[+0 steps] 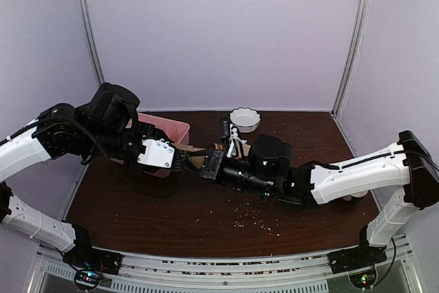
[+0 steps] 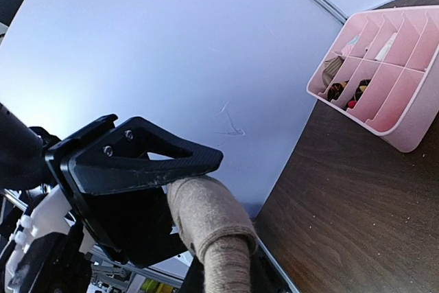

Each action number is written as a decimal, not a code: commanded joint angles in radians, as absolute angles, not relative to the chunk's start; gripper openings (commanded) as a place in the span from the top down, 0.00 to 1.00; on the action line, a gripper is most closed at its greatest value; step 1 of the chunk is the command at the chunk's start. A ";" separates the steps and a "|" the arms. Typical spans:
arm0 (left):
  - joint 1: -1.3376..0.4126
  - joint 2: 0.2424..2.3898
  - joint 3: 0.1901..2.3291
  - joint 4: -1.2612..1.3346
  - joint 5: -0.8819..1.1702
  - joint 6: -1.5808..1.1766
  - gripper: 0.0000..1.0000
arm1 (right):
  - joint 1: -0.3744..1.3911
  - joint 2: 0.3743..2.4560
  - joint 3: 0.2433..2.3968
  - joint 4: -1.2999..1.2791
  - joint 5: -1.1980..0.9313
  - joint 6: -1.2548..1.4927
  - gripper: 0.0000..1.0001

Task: Roll the socks
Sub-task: Roll the sock.

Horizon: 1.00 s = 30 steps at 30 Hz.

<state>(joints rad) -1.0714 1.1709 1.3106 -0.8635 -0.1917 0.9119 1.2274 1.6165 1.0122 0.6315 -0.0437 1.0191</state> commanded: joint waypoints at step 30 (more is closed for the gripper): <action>-0.863 1.366 1.673 -1.280 0.422 0.598 1.00 | 1.290 1.368 0.801 0.829 0.104 0.181 0.00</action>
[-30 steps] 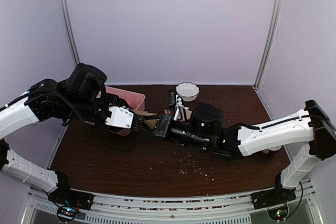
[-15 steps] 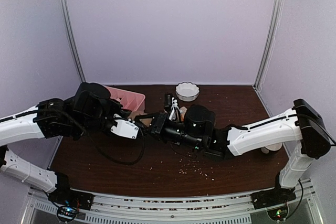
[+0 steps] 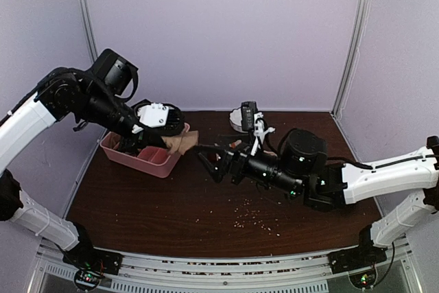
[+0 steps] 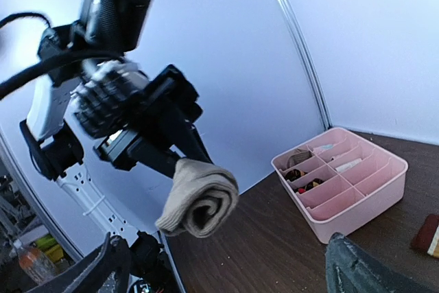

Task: Roll the socks
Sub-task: Roll the sock.

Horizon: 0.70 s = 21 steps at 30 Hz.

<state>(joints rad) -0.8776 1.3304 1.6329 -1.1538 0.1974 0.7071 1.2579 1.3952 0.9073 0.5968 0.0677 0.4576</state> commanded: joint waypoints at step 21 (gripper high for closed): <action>-0.862 1.430 1.704 -1.324 0.483 0.561 1.00 | 1.310 1.543 1.092 0.482 -0.026 0.118 0.00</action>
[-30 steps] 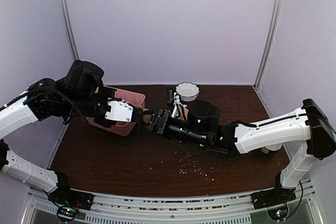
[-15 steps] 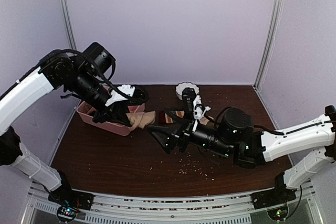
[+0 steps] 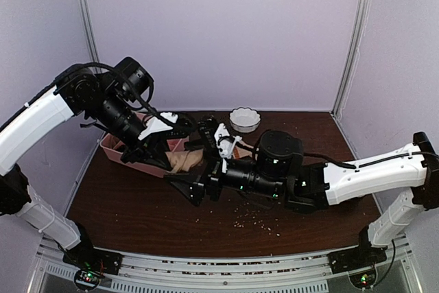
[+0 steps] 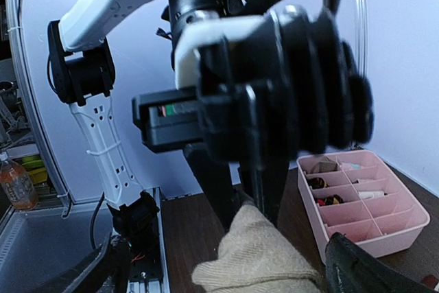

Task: Roll the socks
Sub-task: Roll the sock.

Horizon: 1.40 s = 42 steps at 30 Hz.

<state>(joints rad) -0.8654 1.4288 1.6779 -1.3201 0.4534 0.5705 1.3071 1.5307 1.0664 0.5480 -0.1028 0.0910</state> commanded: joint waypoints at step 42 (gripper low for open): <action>-0.680 1.376 1.678 -1.162 0.909 0.238 0.36 | 1.299 1.554 0.971 1.001 0.027 0.172 1.00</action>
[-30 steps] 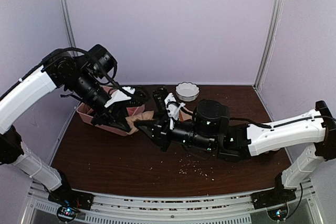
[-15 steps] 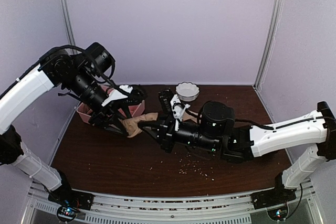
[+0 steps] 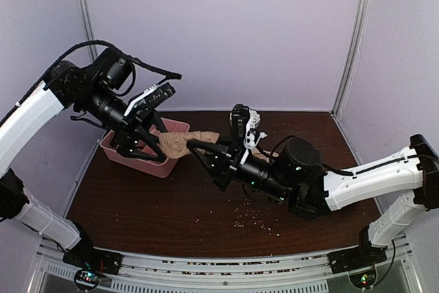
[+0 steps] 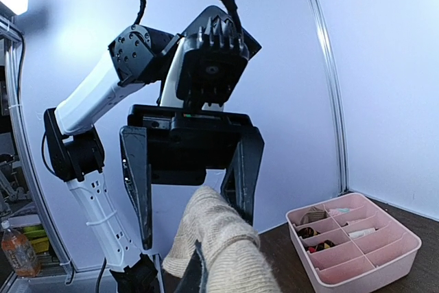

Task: Roll the socks
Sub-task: Roll the sock, then place the sock in the storage box.

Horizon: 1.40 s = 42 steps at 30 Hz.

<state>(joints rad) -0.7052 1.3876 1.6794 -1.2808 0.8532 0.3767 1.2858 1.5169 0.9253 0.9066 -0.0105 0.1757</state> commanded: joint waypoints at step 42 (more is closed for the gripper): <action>-0.369 1.962 1.889 -0.877 -0.192 0.241 1.00 | 1.262 1.399 0.820 0.486 0.550 0.338 0.01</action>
